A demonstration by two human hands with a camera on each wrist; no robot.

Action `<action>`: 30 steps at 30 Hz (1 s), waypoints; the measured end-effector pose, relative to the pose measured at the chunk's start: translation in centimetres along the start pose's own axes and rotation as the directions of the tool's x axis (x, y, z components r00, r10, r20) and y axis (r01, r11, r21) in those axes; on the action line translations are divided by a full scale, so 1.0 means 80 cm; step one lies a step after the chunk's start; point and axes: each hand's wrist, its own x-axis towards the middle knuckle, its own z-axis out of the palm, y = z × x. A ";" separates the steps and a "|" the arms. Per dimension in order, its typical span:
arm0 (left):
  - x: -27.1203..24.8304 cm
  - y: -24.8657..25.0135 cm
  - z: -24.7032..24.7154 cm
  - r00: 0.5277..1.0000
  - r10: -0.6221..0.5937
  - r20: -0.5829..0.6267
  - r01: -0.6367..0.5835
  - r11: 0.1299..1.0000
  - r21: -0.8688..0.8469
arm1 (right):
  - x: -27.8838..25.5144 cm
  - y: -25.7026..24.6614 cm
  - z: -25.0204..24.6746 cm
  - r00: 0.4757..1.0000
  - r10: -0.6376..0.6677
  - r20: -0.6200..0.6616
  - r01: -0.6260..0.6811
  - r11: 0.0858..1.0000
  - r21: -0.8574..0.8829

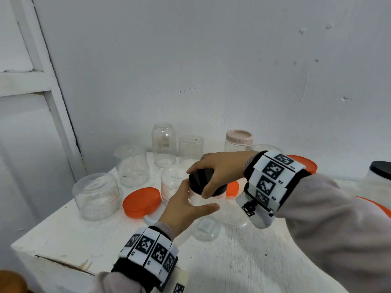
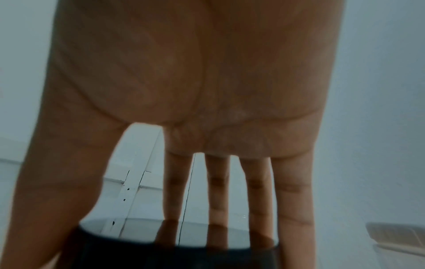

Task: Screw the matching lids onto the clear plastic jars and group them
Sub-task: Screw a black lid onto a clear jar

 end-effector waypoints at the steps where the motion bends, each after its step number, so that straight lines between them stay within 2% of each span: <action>1: -0.001 0.000 0.000 1.000 0.003 0.001 -0.003 1.000 0.002 | 0.000 0.000 0.001 1.000 0.006 -0.018 -0.006 1.000 -0.011; 6: 0.000 -0.001 0.000 1.000 -0.011 0.004 0.011 1.000 -0.013 | 0.008 -0.006 0.011 0.991 0.093 -0.100 -0.105 0.988 -0.113; 8: -0.001 -0.001 0.000 1.000 -0.014 0.008 0.014 1.000 -0.012 | 0.008 -0.006 0.011 0.989 0.109 -0.097 -0.120 0.986 -0.116; 13: -0.001 0.001 0.000 1.000 -0.005 0.002 0.005 1.000 -0.001 | 0.001 -0.001 0.001 0.999 0.037 0.019 -0.036 0.998 -0.056; 18: -0.002 0.002 -0.001 1.000 -0.001 0.014 0.001 1.000 -0.001 | 0.002 -0.002 0.002 0.998 0.057 -0.025 -0.058 0.997 -0.055; 22: -0.002 0.000 -0.002 0.999 -0.012 0.036 0.012 1.000 -0.014 | 0.007 -0.009 0.009 0.996 0.076 -0.045 -0.081 0.989 -0.121; 27: -0.003 0.002 -0.001 1.000 -0.003 0.026 0.003 1.000 0.008 | 0.001 -0.003 0.004 0.999 0.045 0.011 -0.044 0.996 -0.082; 30: -0.004 0.002 -0.001 1.000 -0.002 0.024 0.002 1.000 0.004 | -0.001 0.002 0.009 0.999 0.024 -0.021 -0.025 0.998 -0.060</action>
